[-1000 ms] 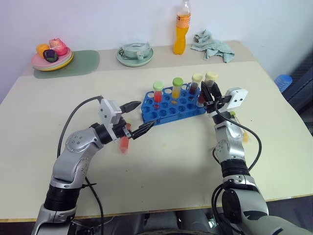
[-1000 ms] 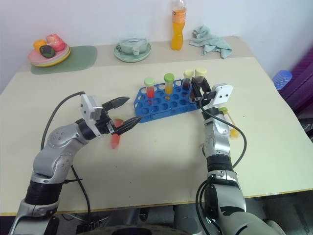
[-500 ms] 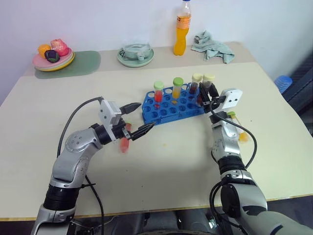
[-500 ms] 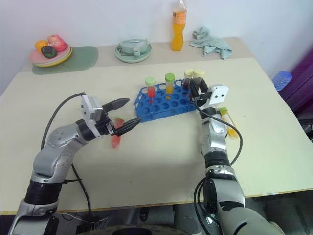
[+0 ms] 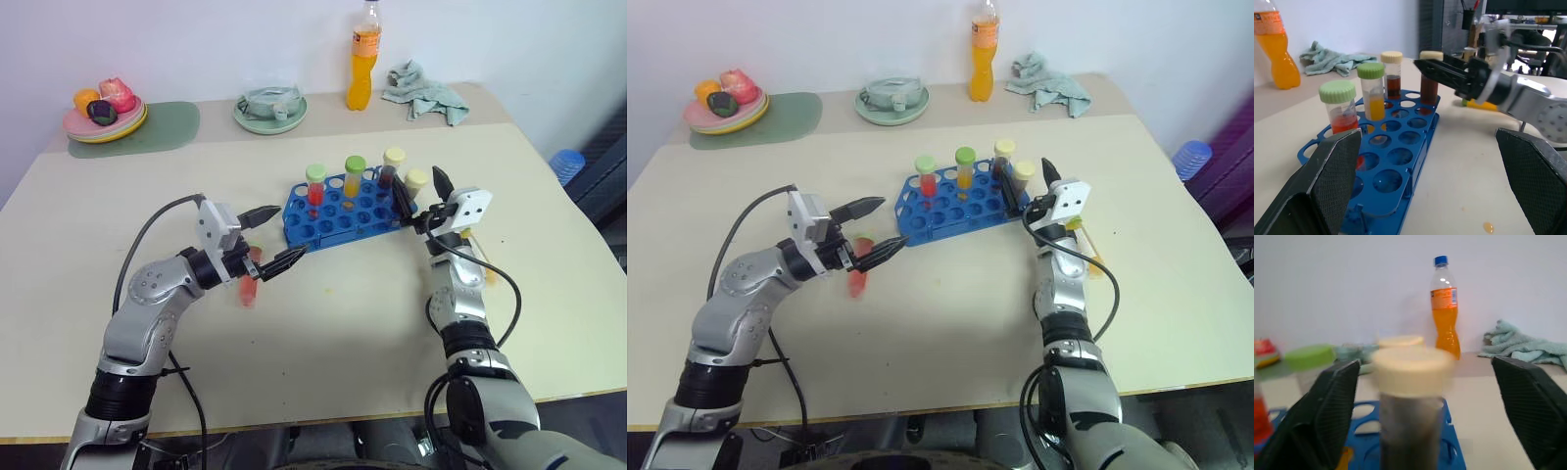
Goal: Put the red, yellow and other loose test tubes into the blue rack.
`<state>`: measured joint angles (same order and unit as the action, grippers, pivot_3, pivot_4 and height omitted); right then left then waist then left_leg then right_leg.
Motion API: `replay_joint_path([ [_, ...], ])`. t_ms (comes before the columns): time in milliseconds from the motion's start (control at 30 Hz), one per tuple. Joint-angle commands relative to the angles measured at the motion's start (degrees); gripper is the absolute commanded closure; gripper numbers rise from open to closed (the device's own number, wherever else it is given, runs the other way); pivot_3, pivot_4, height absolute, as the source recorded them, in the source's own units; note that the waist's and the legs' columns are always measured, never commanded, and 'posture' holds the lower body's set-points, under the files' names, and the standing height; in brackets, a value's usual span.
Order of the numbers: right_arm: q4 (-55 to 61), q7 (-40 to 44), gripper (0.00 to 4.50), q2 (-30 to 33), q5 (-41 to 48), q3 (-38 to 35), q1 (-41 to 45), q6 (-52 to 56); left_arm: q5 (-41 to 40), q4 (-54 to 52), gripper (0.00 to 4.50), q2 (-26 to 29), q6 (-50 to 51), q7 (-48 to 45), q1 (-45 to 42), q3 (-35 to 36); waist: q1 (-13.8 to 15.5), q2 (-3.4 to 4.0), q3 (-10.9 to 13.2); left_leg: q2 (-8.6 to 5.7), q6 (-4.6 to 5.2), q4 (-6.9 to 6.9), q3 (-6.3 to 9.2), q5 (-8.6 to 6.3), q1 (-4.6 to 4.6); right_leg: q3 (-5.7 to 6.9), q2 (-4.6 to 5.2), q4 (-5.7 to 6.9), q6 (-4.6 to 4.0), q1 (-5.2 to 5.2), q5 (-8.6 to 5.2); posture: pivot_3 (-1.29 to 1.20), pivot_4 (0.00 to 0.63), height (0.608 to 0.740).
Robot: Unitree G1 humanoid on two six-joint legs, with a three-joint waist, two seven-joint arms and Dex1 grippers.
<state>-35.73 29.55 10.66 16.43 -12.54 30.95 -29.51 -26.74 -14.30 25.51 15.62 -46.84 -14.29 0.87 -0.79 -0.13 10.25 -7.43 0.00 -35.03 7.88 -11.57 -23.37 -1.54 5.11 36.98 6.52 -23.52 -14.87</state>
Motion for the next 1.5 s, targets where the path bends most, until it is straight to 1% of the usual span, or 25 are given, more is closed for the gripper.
replay_joint_path([
  [33,6.8,0.0,0.04,2.4,-0.4,0.5,-0.9,1.9,0.1,-0.2,0.0,-0.6,-1.9,-0.3,-0.4,0.0,0.0,0.0,0.0,0.0,0.0,-0.01,0.0,0.0,0.0,0.0,0.0,0.01,0.0,0.0,0.0,0.0,0.15,0.74],
  [167,13.9,1.0,0.04,5.9,1.1,0.3,-2.9,7.4,0.3,0.3,0.0,-1.3,-2.4,-0.5,-0.5,-0.3,0.0,0.0,0.0,0.02,0.0,0.01,0.0,0.0,0.0,0.0,0.0,0.01,-0.01,-0.01,-0.01,0.0,0.15,0.74],
  [233,21.9,4.4,0.04,10.8,4.9,0.0,-5.2,16.3,0.4,0.9,0.0,-1.5,-2.7,-0.9,-0.6,-0.6,0.3,0.03,0.0,0.02,0.0,0.0,0.0,0.0,-0.02,0.0,0.01,0.0,-0.01,-0.01,-0.01,0.0,0.15,0.74],
  [300,28.0,5.3,0.04,14.5,6.8,-0.1,-7.6,23.7,0.5,1.1,0.0,-1.7,-2.8,-0.9,-0.6,-0.8,0.6,0.04,0.0,0.0,0.01,-0.02,0.0,-0.01,-0.05,0.0,0.05,-0.01,-0.01,-0.01,-0.01,0.0,0.15,0.74],
  [467,41.0,2.3,0.04,23.5,12.4,-3.0,-12.1,45.0,0.6,1.7,0.0,-2.0,-2.9,-1.5,-1.0,-1.3,0.3,0.03,0.0,0.03,0.03,-0.02,0.01,-0.02,-0.06,-0.01,0.21,-0.02,-0.05,-0.01,-0.05,0.0,0.15,0.74],
  [533,43.3,0.4,0.04,27.5,13.2,-3.4,-12.4,54.9,0.7,1.9,0.0,-2.1,-2.9,-1.7,-1.3,-1.6,0.3,0.04,0.0,0.02,0.03,-0.01,0.0,-0.03,-0.07,-0.01,0.23,-0.02,-0.12,-0.02,-0.09,0.0,0.15,0.74],
  [600,44.5,1.8,0.04,31.5,14.2,-2.8,-12.8,62.1,0.8,2.1,0.0,-2.2,-2.9,-1.9,-1.6,-1.7,0.4,0.04,0.0,0.02,0.04,-0.03,0.0,-0.03,-0.09,0.02,0.24,-0.04,-0.18,-0.01,-0.13,0.0,0.15,0.74],
  [667,43.8,0.6,0.04,35.1,15.5,-2.7,-11.8,72.8,0.9,2.1,0.0,-2.2,-2.8,-2.0,-1.8,-1.9,0.5,0.04,0.0,0.02,0.05,-0.03,0.0,-0.03,-0.1,0.05,0.25,-0.08,-0.18,0.0,-0.13,0.0,0.15,0.74],
  [733,42.7,-0.6,0.04,37.0,17.0,-2.9,-10.1,81.7,0.9,1.9,0.0,-2.2,-2.7,-2.0,-1.8,-1.9,0.6,0.03,0.0,0.02,0.08,-0.05,0.0,-0.05,-0.12,0.06,0.27,-0.13,-0.18,0.04,-0.13,0.0,0.15,0.74],
  [800,41.1,-1.5,0.04,37.7,17.0,-2.9,-8.4,86.5,0.8,1.8,0.0,-2.1,-2.6,-2.1,-1.8,-2.0,0.7,0.03,0.0,0.02,0.09,-0.05,0.0,-0.06,-0.14,0.07,0.28,-0.19,-0.17,0.04,-0.13,0.0,0.15,0.74],
  [900,39.1,-0.6,0.04,38.8,16.3,-1.9,-7.4,90.4,0.7,1.3,0.0,-1.9,-2.3,-2.0,-1.6,-1.9,1.0,0.03,0.0,0.02,0.11,-0.04,-0.02,-0.07,-0.16,0.07,0.28,-0.24,-0.15,0.03,-0.11,0.0,0.15,0.74],
  [1033,36.5,0.5,0.04,39.3,14.9,-0.2,-6.3,92.0,0.5,0.6,0.0,-1.6,-1.9,-1.8,-1.2,-1.7,1.5,0.03,0.0,0.02,0.16,-0.05,-0.03,-0.1,-0.19,0.1,0.28,-0.39,-0.03,0.07,-0.05,0.0,0.15,0.74],
  [1133,32.5,1.8,0.04,39.0,13.7,2.3,-4.1,92.9,0.4,0.0,0.0,-1.6,-1.5,-1.5,-0.9,-1.7,1.5,0.03,0.0,0.02,0.19,-0.05,-0.03,-0.11,-0.2,0.13,0.28,-0.54,-0.04,0.13,-0.04,0.0,0.15,0.74],
  [1333,23.0,8.6,0.04,43.1,8.3,10.8,2.0,91.3,0.2,-0.4,0.0,-1.1,-1.0,-1.5,-0.7,-1.4,1.5,0.03,0.0,0.02,0.23,-0.07,-0.07,-0.14,-0.22,0.15,0.27,-0.66,-0.03,0.16,-0.03,0.0,0.15,0.74],
  [1500,15.4,15.4,0.04,46.0,4.9,15.7,6.2,89.9,0.0,-1.4,0.0,-1.1,-0.7,-0.8,0.2,-1.2,1.5,0.03,0.0,0.02,0.26,-0.06,-0.09,-0.16,-0.22,0.15,0.27,-0.69,-0.02,0.17,-0.03,0.0,0.15,0.74],
])
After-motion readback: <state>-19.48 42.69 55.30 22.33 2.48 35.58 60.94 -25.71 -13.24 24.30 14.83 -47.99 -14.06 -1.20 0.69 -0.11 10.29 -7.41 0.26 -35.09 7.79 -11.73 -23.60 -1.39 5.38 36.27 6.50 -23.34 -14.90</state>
